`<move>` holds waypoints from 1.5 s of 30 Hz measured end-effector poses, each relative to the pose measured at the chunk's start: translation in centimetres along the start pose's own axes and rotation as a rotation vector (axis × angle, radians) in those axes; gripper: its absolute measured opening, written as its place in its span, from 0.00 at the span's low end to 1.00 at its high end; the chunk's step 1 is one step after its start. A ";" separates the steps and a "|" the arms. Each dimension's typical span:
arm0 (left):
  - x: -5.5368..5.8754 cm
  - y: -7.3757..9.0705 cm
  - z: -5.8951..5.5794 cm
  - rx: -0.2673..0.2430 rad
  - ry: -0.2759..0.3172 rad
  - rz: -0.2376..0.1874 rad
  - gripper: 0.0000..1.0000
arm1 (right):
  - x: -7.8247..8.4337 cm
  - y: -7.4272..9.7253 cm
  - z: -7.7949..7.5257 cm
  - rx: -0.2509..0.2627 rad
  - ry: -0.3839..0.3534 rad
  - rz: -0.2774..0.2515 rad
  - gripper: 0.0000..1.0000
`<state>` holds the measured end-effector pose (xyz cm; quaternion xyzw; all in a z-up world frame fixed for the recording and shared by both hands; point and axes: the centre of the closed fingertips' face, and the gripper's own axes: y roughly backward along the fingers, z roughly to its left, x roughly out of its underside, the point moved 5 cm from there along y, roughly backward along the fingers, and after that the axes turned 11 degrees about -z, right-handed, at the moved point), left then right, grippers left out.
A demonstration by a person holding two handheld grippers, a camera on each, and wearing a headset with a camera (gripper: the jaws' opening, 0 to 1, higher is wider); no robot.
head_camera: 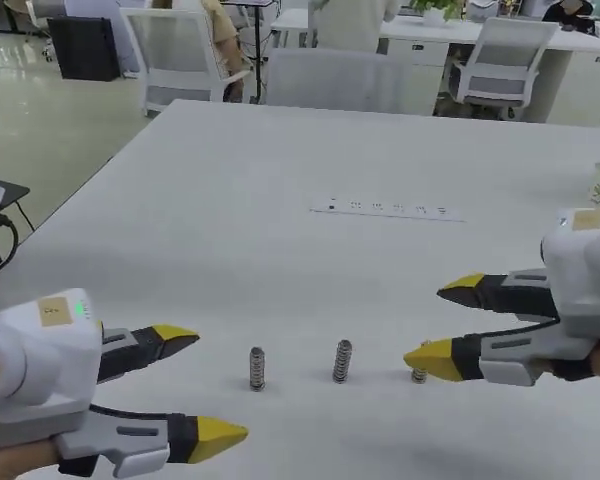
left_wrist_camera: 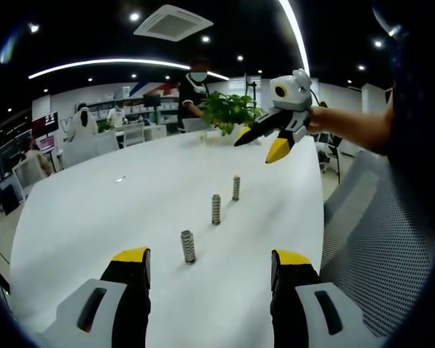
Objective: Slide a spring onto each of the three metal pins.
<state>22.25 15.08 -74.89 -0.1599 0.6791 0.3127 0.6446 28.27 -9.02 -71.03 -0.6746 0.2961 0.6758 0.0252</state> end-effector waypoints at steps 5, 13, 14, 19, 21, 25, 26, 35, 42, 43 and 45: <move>0.0 0.0 -0.1 -0.001 0.003 0.000 0.63 | 1.5 0.9 -0.1 0.017 -0.006 -0.020 0.57; 0.3 0.0 -0.2 -0.003 0.012 0.003 0.63 | 4.1 2.1 -0.1 0.044 -0.040 -0.013 0.61; 0.4 0.0 -0.2 -0.003 0.012 0.004 0.63 | 4.4 2.3 -0.1 0.049 -0.045 -0.014 0.61; 0.5 -0.1 -0.2 -0.005 0.020 0.004 0.64 | 5.4 2.9 0.2 0.064 -0.065 -0.023 0.63; 0.7 -0.2 -0.2 -0.005 0.023 0.006 0.64 | 5.7 3.2 0.3 0.071 -0.072 -0.030 0.64; 1.1 -0.2 -0.3 -0.005 0.032 0.008 0.64 | 6.2 3.6 0.4 0.087 -0.077 -0.042 0.67; 1.2 -0.2 -0.3 -0.005 0.034 0.009 0.64 | 6.4 3.7 0.3 0.093 -0.083 -0.044 0.67; 2.0 0.0 -0.5 -0.015 0.055 0.010 0.64 | 7.1 4.6 0.1 0.118 -0.100 -0.047 0.70; 2.4 0.1 -0.5 -0.023 0.067 0.011 0.64 | 7.2 5.0 -0.2 0.122 -0.104 -0.040 0.71; 2.5 0.1 -0.4 -0.025 0.068 0.011 0.64 | 7.2 5.0 -0.2 0.121 -0.103 -0.041 0.72; 2.5 0.2 -0.4 -0.029 0.070 0.010 0.64 | 7.2 5.0 -0.2 0.122 -0.104 -0.041 0.72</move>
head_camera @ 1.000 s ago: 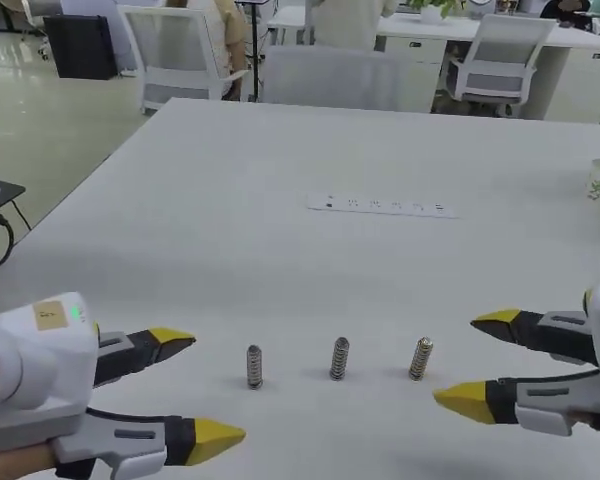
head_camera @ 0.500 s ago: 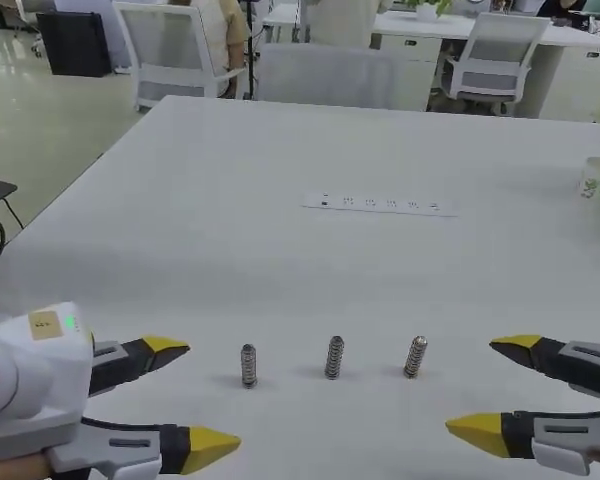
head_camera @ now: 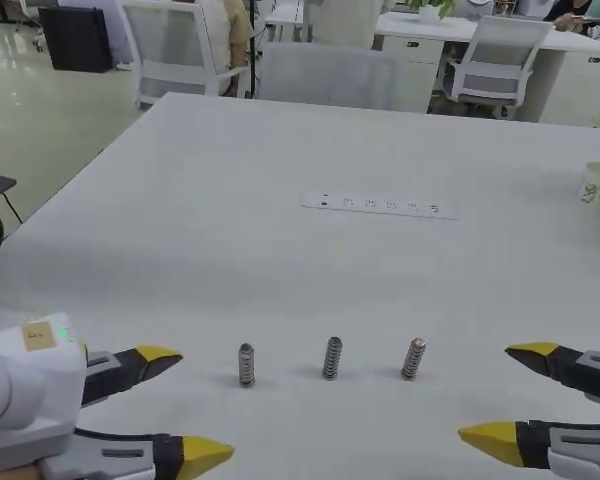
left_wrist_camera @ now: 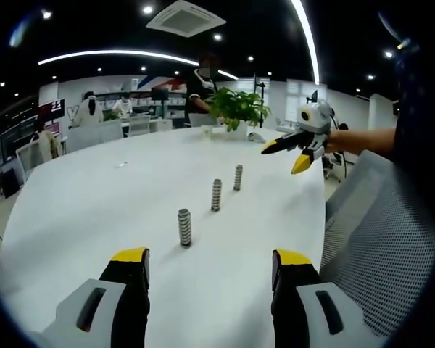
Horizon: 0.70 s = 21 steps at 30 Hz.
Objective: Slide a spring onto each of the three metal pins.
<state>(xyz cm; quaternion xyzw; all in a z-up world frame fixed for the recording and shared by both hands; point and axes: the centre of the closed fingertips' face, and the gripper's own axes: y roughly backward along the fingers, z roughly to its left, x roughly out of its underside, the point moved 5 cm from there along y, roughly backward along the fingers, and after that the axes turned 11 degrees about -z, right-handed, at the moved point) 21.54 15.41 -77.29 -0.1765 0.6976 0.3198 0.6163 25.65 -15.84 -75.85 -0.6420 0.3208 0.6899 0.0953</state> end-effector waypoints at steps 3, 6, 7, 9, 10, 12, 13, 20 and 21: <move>0.0 0.0 0.0 -0.002 0.001 -0.001 0.65 | 0.0 -0.1 0.0 -0.001 0.001 0.001 0.72; 0.0 0.0 0.1 -0.006 0.001 -0.002 0.65 | 0.1 -0.2 0.0 -0.003 0.001 -0.002 0.73; -0.1 0.0 0.1 -0.009 0.001 -0.004 0.65 | 0.1 -0.3 0.0 -0.005 0.002 0.000 0.72; -0.1 0.0 0.1 -0.009 0.002 -0.004 0.65 | 0.1 -0.3 0.1 -0.007 0.004 0.001 0.73; -0.1 0.0 0.1 -0.009 0.001 -0.004 0.65 | 0.1 -0.3 0.1 -0.008 0.004 0.002 0.73; -0.1 -0.1 0.1 -0.008 0.002 -0.004 0.65 | 0.1 -0.4 0.2 -0.010 0.005 0.004 0.73; -0.1 -0.1 0.1 -0.008 0.002 -0.004 0.65 | 0.1 -0.4 0.2 -0.010 0.004 0.001 0.73; 0.1 -0.1 0.0 -0.008 0.007 0.000 0.67 | 0.1 -0.5 0.2 -0.010 0.000 0.000 0.73; 0.1 -0.1 0.0 -0.009 0.008 -0.001 0.67 | 0.1 -0.5 0.2 -0.009 0.000 0.001 0.73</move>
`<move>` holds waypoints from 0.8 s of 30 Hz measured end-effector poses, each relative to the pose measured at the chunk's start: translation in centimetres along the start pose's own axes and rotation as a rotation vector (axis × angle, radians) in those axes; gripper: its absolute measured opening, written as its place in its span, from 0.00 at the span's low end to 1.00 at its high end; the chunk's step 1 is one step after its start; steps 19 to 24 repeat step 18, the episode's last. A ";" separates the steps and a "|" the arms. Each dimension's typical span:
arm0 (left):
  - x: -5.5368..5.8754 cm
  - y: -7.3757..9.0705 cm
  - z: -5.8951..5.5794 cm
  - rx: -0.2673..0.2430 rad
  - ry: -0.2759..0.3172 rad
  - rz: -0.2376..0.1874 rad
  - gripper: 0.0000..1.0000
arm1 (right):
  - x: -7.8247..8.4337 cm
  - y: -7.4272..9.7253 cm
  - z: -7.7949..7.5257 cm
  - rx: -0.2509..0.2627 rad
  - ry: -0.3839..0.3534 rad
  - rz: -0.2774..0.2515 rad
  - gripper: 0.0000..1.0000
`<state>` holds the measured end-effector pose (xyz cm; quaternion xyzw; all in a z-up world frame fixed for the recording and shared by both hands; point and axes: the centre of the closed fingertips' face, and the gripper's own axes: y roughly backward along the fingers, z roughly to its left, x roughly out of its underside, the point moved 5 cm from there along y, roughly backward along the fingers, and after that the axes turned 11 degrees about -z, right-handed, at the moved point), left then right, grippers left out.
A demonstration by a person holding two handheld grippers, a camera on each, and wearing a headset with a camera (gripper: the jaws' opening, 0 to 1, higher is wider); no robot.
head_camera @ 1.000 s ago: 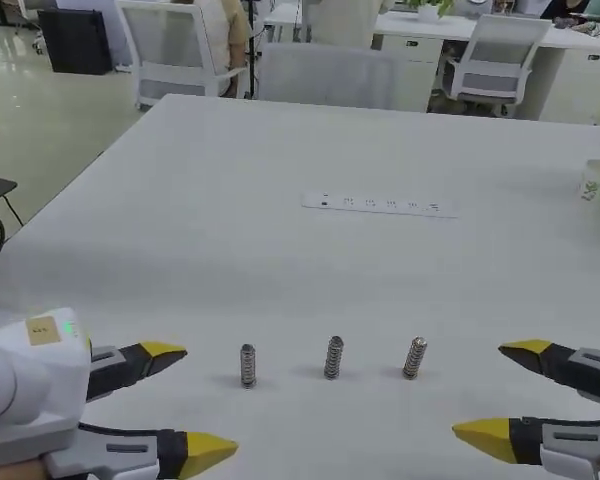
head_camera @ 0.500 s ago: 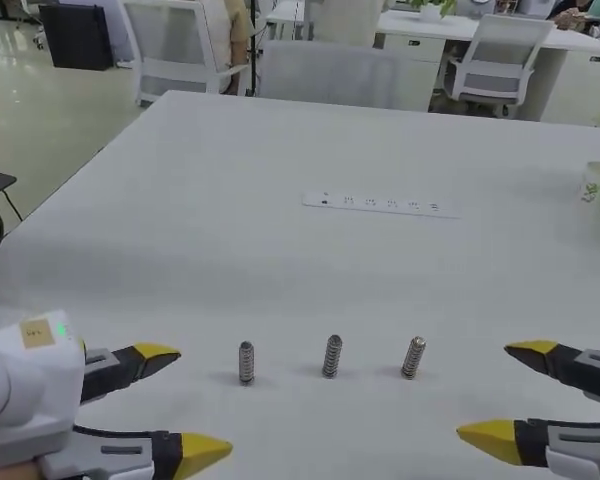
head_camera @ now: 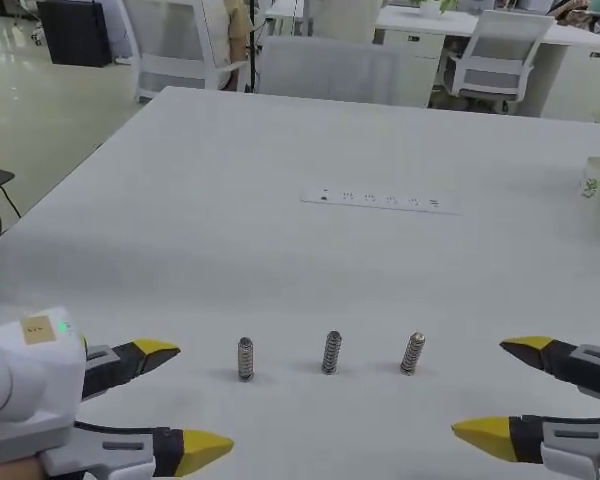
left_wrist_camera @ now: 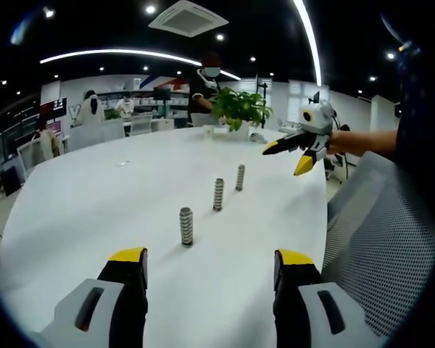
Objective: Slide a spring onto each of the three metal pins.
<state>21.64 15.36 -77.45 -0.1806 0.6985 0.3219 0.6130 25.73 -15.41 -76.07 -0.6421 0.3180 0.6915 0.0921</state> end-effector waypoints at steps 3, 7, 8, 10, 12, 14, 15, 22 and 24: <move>0.0 0.0 0.0 -0.001 0.001 0.000 0.68 | 0.0 0.0 0.0 0.001 -0.001 -0.001 0.74; 0.0 0.0 0.1 -0.003 0.003 -0.002 0.68 | 0.0 -0.1 0.0 0.000 -0.002 0.001 0.74; -0.1 0.0 0.1 -0.003 0.002 -0.002 0.69 | 0.0 -0.1 0.0 0.001 -0.002 0.000 0.74; -0.1 0.0 0.1 -0.004 0.002 -0.002 0.69 | 0.0 -0.1 0.0 0.001 -0.004 -0.002 0.74; -0.1 0.0 0.2 -0.005 0.003 -0.002 0.69 | -0.1 -0.2 0.1 0.002 -0.003 -0.003 0.74; 0.0 0.0 0.2 -0.005 0.003 -0.003 0.69 | 0.0 -0.2 0.1 0.002 -0.004 0.000 0.74; 0.0 0.0 0.2 -0.005 0.004 -0.002 0.70 | 0.0 -0.1 0.1 0.002 -0.004 0.001 0.74; 0.1 0.0 0.2 -0.004 0.004 -0.001 0.70 | 0.1 -0.1 0.1 0.001 -0.005 0.003 0.74; 0.1 0.0 0.2 -0.004 0.004 -0.001 0.70 | 0.1 -0.1 0.1 0.001 -0.005 0.003 0.74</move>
